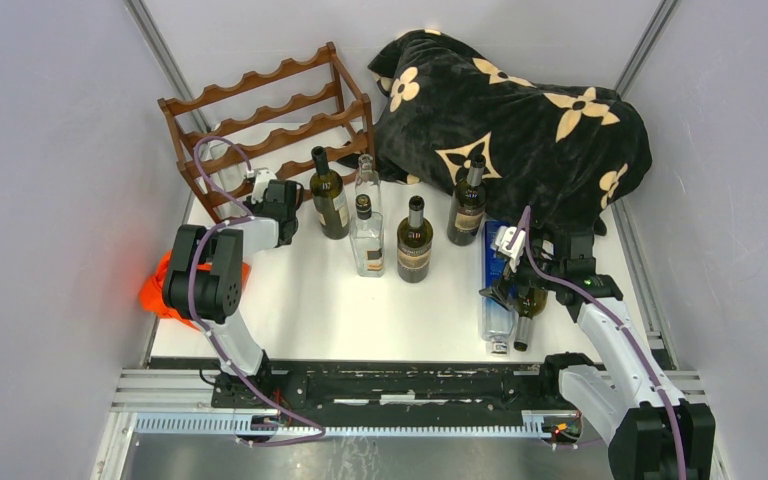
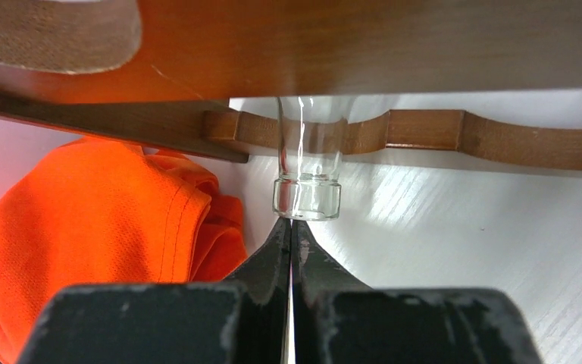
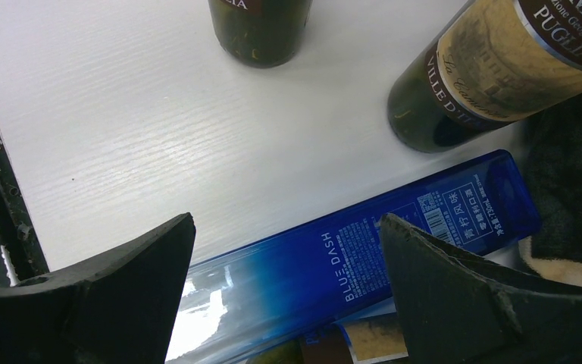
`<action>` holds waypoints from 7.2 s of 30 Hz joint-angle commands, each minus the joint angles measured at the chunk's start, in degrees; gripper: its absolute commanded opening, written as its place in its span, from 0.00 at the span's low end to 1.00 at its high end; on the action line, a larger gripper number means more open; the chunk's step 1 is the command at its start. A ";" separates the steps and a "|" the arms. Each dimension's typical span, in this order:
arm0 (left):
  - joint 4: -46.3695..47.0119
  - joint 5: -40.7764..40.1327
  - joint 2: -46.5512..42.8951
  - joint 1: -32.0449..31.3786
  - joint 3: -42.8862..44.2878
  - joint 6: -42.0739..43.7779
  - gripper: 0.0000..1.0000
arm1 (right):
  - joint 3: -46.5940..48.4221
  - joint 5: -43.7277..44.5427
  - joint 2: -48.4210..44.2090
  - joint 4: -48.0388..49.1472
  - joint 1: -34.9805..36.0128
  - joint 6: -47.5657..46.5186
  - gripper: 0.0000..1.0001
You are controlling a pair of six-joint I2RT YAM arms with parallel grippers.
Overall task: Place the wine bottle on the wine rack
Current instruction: Adjust the wine rack at the corner of the board, then pick up the wine bottle from the center of the board.
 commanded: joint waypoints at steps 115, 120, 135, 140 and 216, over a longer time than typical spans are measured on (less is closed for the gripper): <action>-40.88 55.62 -59.81 -7.52 8.41 -2.83 0.02 | 3.96 -17.36 4.71 -16.51 0.86 -25.68 0.98; -42.98 61.07 -64.56 -7.52 6.23 -6.93 0.02 | 3.58 -18.48 4.80 -17.62 0.84 -27.27 0.98; -37.02 79.61 -67.81 -7.52 0.30 -19.05 0.02 | 3.52 -20.39 5.87 -22.02 0.80 -32.01 0.98; -33.67 82.60 -68.82 -7.52 -2.03 -22.19 0.02 | 3.46 -20.43 5.84 -22.47 0.83 -32.40 0.98; 15.06 19.36 -63.44 -59.04 -25.46 -44.33 0.02 | 5.43 -8.82 5.94 -0.15 28.21 10.93 0.98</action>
